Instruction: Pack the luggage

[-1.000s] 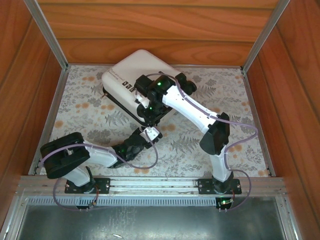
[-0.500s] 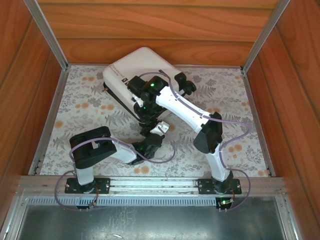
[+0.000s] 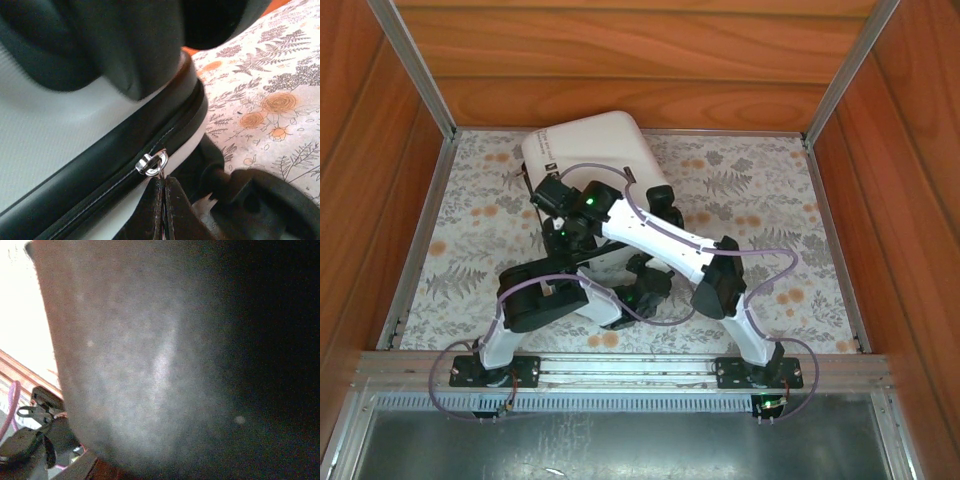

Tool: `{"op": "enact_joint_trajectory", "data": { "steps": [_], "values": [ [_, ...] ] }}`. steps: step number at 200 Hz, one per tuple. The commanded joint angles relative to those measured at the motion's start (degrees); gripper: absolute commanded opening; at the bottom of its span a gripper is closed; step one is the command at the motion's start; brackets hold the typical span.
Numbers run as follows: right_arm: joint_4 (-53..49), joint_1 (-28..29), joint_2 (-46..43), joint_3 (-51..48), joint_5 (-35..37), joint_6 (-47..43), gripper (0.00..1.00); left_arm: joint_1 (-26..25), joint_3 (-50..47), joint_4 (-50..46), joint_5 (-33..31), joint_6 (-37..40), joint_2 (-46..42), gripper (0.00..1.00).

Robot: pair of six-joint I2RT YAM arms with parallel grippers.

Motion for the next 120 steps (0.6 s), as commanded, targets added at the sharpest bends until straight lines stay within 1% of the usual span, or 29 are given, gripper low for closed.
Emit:
{"op": "enact_joint_trajectory", "data": {
  "steps": [1, 26, 42, 70, 76, 82, 96, 102, 112, 120],
  "values": [
    [18.75, 4.52, 2.22, 9.6, -12.12, -2.18, 0.0, -2.93, 2.19, -3.3, 9.76, -1.41, 3.41, 0.0],
    [19.23, 5.45, 6.52, 16.24, -11.43, 0.2, 0.0, -2.85, 4.54, -2.85, 11.38, -2.27, 5.07, 0.0],
    [19.73, 6.36, 8.58, 19.61, -9.22, 0.71, 0.0, -2.89, 6.05, -2.47, 12.59, -2.75, 6.23, 0.0],
    [19.39, 6.62, 8.7, 19.44, -6.19, 0.31, 0.01, -2.99, 6.61, -0.86, 13.77, -2.99, 6.94, 0.0],
    [18.91, 6.58, 8.24, 18.95, -5.53, -0.4, 0.06, -2.96, 6.49, -0.59, 13.91, -2.91, 6.9, 0.0],
    [18.23, 6.58, 7.69, 18.48, -4.91, -1.11, 0.14, -2.99, 6.19, -0.27, 13.89, -2.81, 6.68, 0.0],
    [15.49, 6.57, 6.56, 18.32, -3.39, -3.94, 0.38, -2.97, 5.29, 0.57, 13.96, -2.81, 6.1, 0.0],
    [13.61, 6.56, 6.02, 18.62, -2.45, -5.34, 0.46, -2.92, 4.87, 0.96, 13.81, -2.63, 5.82, 0.0],
    [10.04, 6.44, 4.89, 18.68, -0.13, -6.91, 0.55, -2.96, 4.2, 1.42, 13.94, -2.54, 5.3, 0.0],
    [7.14, 6.24, 3.62, 18.4, 1.91, -7.41, 0.59, -2.97, 3.5, 1.8, 14.2, -2.75, 4.83, 0.0]
  ]
}}
